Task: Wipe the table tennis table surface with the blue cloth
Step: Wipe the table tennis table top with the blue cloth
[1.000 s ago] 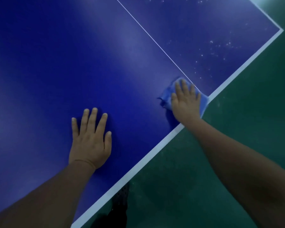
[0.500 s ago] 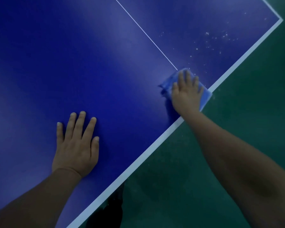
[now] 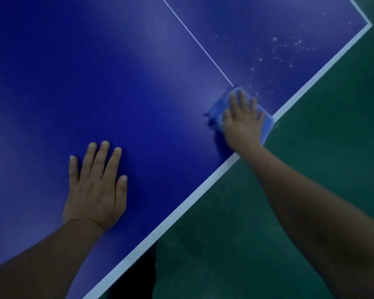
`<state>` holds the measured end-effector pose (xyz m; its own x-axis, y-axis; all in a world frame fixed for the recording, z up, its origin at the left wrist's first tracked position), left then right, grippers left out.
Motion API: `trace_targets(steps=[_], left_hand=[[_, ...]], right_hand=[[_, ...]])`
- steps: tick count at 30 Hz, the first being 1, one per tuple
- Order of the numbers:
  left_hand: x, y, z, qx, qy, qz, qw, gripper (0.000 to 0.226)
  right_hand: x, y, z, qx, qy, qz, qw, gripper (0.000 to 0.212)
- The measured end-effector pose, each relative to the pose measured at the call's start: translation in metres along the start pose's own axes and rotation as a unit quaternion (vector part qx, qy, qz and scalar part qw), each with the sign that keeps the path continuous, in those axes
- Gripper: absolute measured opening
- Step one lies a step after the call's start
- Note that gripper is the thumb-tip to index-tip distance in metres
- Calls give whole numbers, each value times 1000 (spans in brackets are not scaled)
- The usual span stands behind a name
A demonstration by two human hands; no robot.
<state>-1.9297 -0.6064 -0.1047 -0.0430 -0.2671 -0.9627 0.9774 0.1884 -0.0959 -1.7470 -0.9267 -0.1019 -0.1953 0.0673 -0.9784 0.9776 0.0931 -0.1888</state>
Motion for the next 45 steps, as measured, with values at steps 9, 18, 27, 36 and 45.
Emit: trace_targets(steps=[9,18,27,36,45], left_hand=[[-2,0,-1,4,-8,1,1000,61],[-3,1,1,2,5,-18,1000,62],[-3,1,1,2,10,-21,1000,63],[-1,3,0,5,30,-11,999,62],[1,2,1,-13,63,24,998,66]], right_hand=[[38,-132,-129,-279,-25,-16,960,57],[12,-46,-23,-115,-29,-17,993,64],[22,-89,-62,-357,-41,-4,933,57],[10,-31,-36,-120,-25,2,993,59],[-8,22,28,-241,-63,-31,968,58]])
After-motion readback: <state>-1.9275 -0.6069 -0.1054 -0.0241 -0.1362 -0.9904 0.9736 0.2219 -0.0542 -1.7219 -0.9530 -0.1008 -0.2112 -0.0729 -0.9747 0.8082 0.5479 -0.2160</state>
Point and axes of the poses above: each hand's wrist, its own y-axis towards the middle knuckle, its own x-axis out of the palm, z = x × y, the point moved 7 cm from there along y, towards the middle knuckle, and after that the axes turned 10 degrees about -x, right-handed, at the moved point
